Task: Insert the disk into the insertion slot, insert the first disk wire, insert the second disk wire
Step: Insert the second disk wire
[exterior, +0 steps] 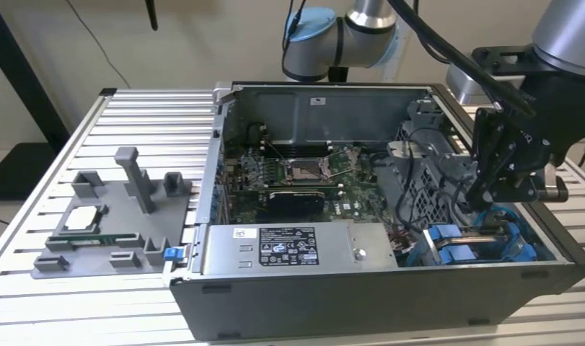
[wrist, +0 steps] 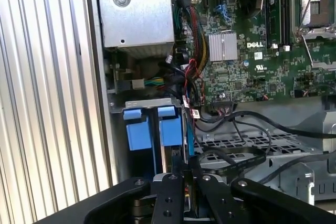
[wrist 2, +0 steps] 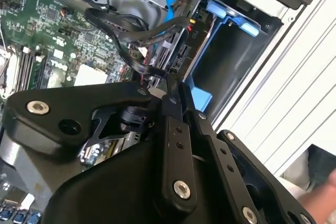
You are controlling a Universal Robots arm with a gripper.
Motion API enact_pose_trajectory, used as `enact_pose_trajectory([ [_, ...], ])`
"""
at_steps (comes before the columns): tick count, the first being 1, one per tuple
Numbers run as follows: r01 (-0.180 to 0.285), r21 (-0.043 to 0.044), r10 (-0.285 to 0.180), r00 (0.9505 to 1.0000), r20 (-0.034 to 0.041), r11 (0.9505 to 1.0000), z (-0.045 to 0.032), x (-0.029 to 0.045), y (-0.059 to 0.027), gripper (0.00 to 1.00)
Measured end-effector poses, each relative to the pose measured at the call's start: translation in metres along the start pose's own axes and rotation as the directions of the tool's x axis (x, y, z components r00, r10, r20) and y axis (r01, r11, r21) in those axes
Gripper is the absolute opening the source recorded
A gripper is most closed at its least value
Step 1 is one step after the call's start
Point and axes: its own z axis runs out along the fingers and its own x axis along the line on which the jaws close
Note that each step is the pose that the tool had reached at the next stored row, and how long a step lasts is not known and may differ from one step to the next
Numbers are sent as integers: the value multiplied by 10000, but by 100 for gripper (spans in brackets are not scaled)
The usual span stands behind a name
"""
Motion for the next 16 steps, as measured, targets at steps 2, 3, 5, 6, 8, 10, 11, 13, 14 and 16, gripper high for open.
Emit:
enact_pose_trajectory([
  [2, 0, 5, 0, 10000, -1, 10000, 18, 1, 1, 0],
  [3, 1, 8, -1, 10000, -1, 10000, 29, 2, 1, 0],
  [5, 1, 14, -1, 10000, 0, 10000, 54, 3, 2, 0],
  [6, 1, 18, -1, 10000, 0, 10000, 67, 4, 3, 0],
  [8, 1, 24, -1, 10000, -2, 10000, 82, 4, 3, 0],
  [10, 2, 26, -2, 10000, -2, 10000, 84, 4, 3, 0],
  [11, 2, 26, -2, 10000, -1, 10000, 85, 5, 3, 0],
  [13, 2, 26, -2, 10000, 2, 10000, 87, 4, 3, 0],
  [14, 1, 26, -1, 10000, 1, 10000, 87, 5, 3, 0],
  [16, 2, 32, -2, 10000, 2, 10000, 88, 5, 3, 0],
])
